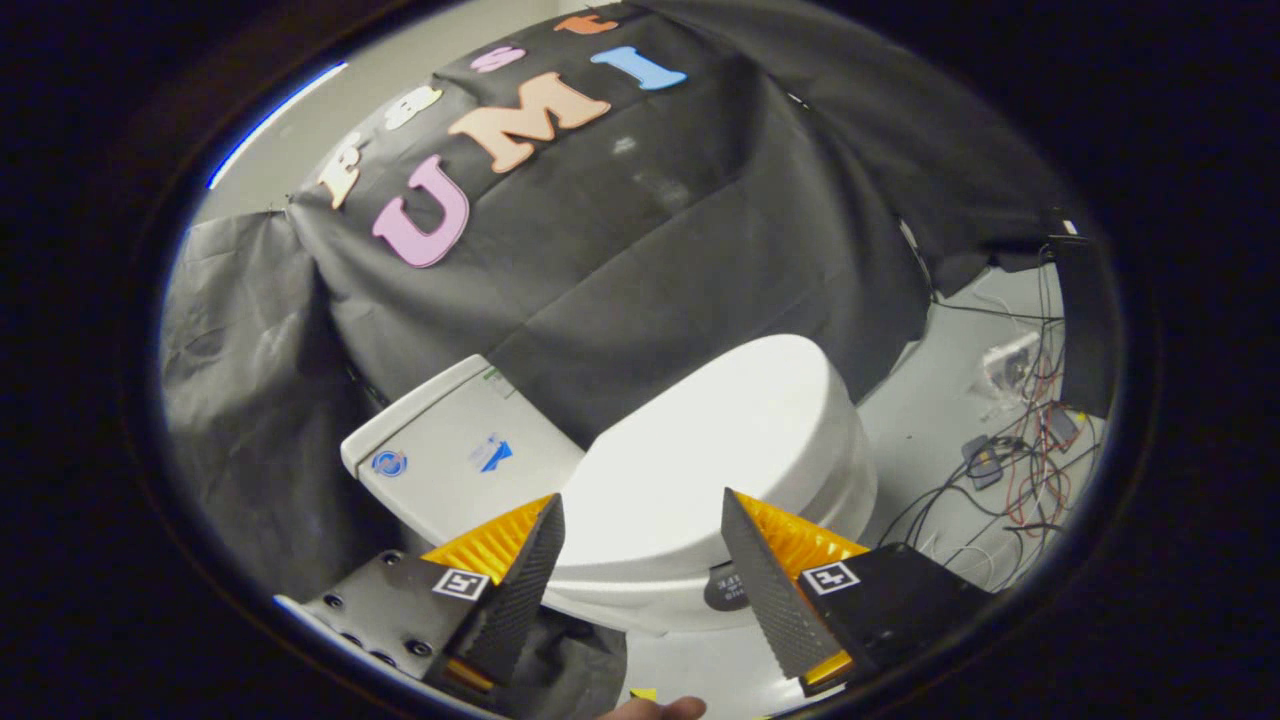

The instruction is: Open the toilet lid.

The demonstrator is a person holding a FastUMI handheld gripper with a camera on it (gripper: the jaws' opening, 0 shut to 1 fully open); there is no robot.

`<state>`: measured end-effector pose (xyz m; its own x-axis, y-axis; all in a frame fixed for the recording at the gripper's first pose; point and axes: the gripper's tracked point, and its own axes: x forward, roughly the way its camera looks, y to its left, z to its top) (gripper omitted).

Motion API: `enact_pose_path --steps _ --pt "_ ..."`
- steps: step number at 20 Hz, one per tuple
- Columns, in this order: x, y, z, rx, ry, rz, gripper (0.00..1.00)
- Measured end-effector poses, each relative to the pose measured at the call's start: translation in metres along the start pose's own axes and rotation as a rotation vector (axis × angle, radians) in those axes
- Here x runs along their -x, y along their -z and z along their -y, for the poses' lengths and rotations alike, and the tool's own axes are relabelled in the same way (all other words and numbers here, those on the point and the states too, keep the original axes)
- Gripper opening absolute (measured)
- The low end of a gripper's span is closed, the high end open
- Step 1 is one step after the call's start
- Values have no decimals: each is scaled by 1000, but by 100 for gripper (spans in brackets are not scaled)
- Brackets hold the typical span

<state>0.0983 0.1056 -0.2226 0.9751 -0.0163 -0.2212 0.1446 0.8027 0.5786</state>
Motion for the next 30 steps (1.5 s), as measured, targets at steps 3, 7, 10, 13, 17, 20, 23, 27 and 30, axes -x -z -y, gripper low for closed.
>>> enact_pose_path --steps 3,7,10,13,17,20,23,27,30 --pt "1 11 23 -66 39 -39 97" --pt "-4 37 62 -189 155 -115 97" --pt "-2 66 72 -275 192 -200 97" --pt "-5 93 78 -447 206 -271 88" --pt "-22 90 57 -539 123 -251 55" --pt "-18 97 43 -646 58 -309 36" --pt "-60 99 34 -727 24 -272 34" --pt "-40 98 33 -619 65 -272 2" --pt "-34 93 34 -589 113 -266 2"
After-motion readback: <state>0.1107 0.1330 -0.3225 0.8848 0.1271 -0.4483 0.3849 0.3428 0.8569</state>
